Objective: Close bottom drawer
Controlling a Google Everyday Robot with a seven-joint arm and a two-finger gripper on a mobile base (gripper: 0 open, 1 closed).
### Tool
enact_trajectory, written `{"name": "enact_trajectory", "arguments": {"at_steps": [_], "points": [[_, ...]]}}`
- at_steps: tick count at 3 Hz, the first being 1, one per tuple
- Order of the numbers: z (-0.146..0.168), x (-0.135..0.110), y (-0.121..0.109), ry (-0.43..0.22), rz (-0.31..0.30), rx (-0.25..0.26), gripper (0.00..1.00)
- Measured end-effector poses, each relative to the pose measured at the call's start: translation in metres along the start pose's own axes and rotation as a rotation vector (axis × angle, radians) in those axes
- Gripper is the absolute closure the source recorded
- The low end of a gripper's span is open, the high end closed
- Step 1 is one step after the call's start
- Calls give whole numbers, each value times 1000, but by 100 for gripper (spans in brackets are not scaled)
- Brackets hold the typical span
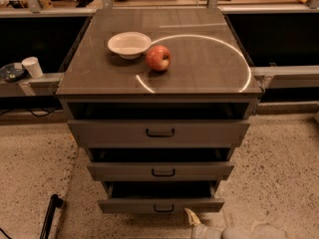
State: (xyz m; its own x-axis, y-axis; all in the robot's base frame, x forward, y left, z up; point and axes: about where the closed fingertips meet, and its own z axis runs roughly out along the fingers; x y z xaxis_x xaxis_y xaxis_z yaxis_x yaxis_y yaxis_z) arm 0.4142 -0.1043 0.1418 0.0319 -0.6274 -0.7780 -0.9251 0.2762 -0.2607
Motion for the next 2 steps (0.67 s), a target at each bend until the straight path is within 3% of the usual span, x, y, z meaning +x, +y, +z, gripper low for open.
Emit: {"name": "enact_trajectory", "arguments": {"at_steps": [1, 2], "points": [[5, 7, -12, -44, 14, 20, 26], [12, 26, -38, -102, 28, 69, 49]]}}
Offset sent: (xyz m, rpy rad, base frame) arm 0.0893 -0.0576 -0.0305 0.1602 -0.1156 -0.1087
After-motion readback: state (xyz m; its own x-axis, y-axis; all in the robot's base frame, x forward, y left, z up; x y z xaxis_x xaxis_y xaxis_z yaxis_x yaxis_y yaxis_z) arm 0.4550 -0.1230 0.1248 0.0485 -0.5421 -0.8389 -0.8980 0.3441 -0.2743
